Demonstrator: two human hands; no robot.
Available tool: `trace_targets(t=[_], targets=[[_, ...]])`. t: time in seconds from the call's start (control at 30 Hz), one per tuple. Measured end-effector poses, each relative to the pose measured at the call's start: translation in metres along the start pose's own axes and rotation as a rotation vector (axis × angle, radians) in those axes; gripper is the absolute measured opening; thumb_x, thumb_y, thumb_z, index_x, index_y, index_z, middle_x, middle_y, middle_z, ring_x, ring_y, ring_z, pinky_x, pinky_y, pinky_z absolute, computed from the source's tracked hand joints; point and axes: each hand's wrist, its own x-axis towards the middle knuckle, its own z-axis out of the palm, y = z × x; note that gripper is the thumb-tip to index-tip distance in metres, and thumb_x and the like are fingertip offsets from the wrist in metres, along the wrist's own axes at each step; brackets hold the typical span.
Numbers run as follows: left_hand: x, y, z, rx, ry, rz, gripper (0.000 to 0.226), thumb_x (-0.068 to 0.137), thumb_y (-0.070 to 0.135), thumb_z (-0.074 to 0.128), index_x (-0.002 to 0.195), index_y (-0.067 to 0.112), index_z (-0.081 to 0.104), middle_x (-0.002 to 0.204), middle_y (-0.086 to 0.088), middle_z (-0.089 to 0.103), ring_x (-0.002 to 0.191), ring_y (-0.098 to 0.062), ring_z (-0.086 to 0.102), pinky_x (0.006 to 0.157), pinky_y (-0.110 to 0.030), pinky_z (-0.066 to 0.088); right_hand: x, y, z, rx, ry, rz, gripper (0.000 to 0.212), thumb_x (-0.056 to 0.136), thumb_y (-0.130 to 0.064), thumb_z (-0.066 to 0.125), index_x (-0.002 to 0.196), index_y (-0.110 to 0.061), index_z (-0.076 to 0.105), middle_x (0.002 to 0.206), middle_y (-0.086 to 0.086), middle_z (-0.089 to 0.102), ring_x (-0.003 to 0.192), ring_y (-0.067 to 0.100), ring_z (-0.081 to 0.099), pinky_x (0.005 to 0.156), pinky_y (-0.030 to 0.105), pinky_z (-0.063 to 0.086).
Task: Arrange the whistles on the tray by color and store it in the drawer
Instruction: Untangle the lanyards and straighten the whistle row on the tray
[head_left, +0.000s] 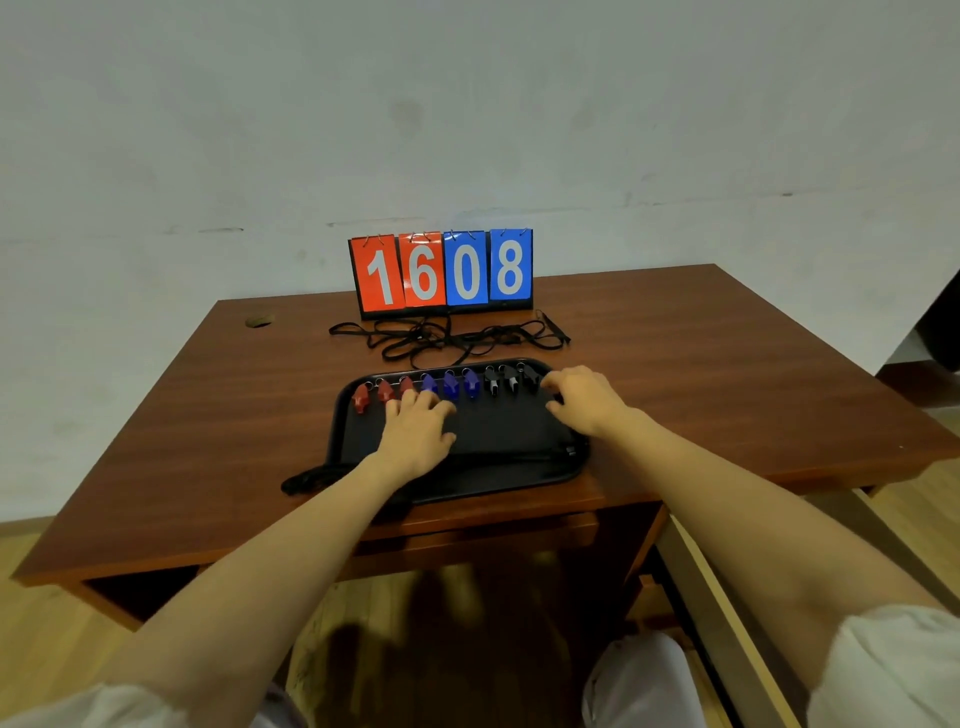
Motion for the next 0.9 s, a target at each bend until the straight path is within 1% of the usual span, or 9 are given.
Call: trace_targets(t=[0.13, 0.3, 0.47, 0.57, 0.67, 0.77, 0.83, 0.9], targets=[[0.042, 0.014, -0.014, 0.011, 0.050, 0.034, 0.040, 0.093, 0.033, 0.050, 0.130, 0.020, 0.050, 0.134, -0.007, 0.045, 0.127, -0.029, 0.033, 0.104, -0.043, 0.027, 0.031, 0.010, -0.014, 0.077, 0.040, 0.067, 0.038, 0.093, -0.026, 0.053, 0.130, -0.015, 0.052, 0.129, 0.010, 0.058, 0.119, 0.030, 0.052, 0.099, 0.044, 0.044], [0.107, 0.018, -0.026, -0.024, 0.067, 0.024, 0.037, 0.095, 0.029, 0.047, 0.130, 0.019, 0.052, 0.132, -0.007, 0.047, 0.125, -0.028, 0.037, 0.105, -0.043, 0.028, 0.079, 0.032, -0.017, 0.144, 0.004, 0.183, 0.043, 0.095, -0.027, 0.050, 0.135, -0.012, 0.046, 0.132, 0.014, 0.052, 0.121, 0.034, 0.049, 0.099, 0.047, 0.044], [0.172, 0.014, -0.018, -0.058, -0.008, 0.021, 0.035, 0.095, 0.022, 0.048, 0.129, 0.016, 0.053, 0.131, -0.009, 0.045, 0.123, -0.028, 0.039, 0.103, -0.042, 0.033, 0.132, 0.057, -0.002, 0.226, -0.009, 0.274, 0.040, 0.099, -0.022, 0.041, 0.139, -0.014, 0.043, 0.135, 0.017, 0.045, 0.122, 0.036, 0.046, 0.100, 0.045, 0.042], [0.206, 0.016, -0.007, -0.057, -0.051, 0.021, 0.037, 0.095, 0.023, 0.049, 0.132, 0.017, 0.052, 0.133, -0.009, 0.044, 0.125, -0.029, 0.039, 0.103, -0.042, 0.034, 0.162, 0.067, 0.010, 0.257, -0.004, 0.301, 0.039, 0.101, -0.022, 0.037, 0.138, -0.015, 0.044, 0.135, 0.018, 0.044, 0.119, 0.037, 0.048, 0.100, 0.046, 0.043], [0.234, 0.015, 0.004, -0.051, -0.079, 0.051, 0.041, 0.096, 0.023, 0.046, 0.137, 0.020, 0.046, 0.135, -0.010, 0.042, 0.126, -0.029, 0.037, 0.103, -0.043, 0.034, 0.190, 0.077, 0.020, 0.264, 0.006, 0.309, 0.039, 0.102, -0.022, 0.032, 0.139, -0.018, 0.043, 0.139, 0.018, 0.039, 0.121, 0.038, 0.045, 0.098, 0.045, 0.044], [0.255, 0.013, 0.016, -0.081, -0.114, 0.110, 0.045, 0.098, 0.024, 0.044, 0.143, 0.023, 0.037, 0.142, -0.008, 0.038, 0.130, -0.029, 0.033, 0.106, -0.044, 0.033, 0.210, 0.084, 0.031, 0.231, -0.048, 0.251, 0.041, 0.103, -0.023, 0.030, 0.143, -0.025, 0.038, 0.145, 0.015, 0.032, 0.127, 0.036, 0.038, 0.100, 0.047, 0.043], [0.264, 0.012, 0.024, -0.085, -0.165, 0.147, 0.046, 0.099, 0.027, 0.041, 0.144, 0.025, 0.034, 0.147, -0.005, 0.034, 0.133, -0.028, 0.030, 0.107, -0.044, 0.031, 0.219, 0.089, 0.039, 0.193, -0.076, 0.235, 0.041, 0.103, -0.026, 0.029, 0.143, -0.026, 0.038, 0.146, 0.013, 0.033, 0.128, 0.035, 0.036, 0.102, 0.047, 0.040], [0.269, 0.011, 0.033, -0.060, -0.216, 0.162, 0.045, 0.100, 0.028, 0.039, 0.145, 0.025, 0.034, 0.150, -0.004, 0.031, 0.135, -0.028, 0.028, 0.108, -0.045, 0.029, 0.225, 0.091, 0.045, 0.152, -0.063, 0.258, 0.040, 0.103, -0.024, 0.030, 0.141, -0.021, 0.043, 0.144, 0.011, 0.039, 0.128, 0.033, 0.037, 0.101, 0.046, 0.037]])
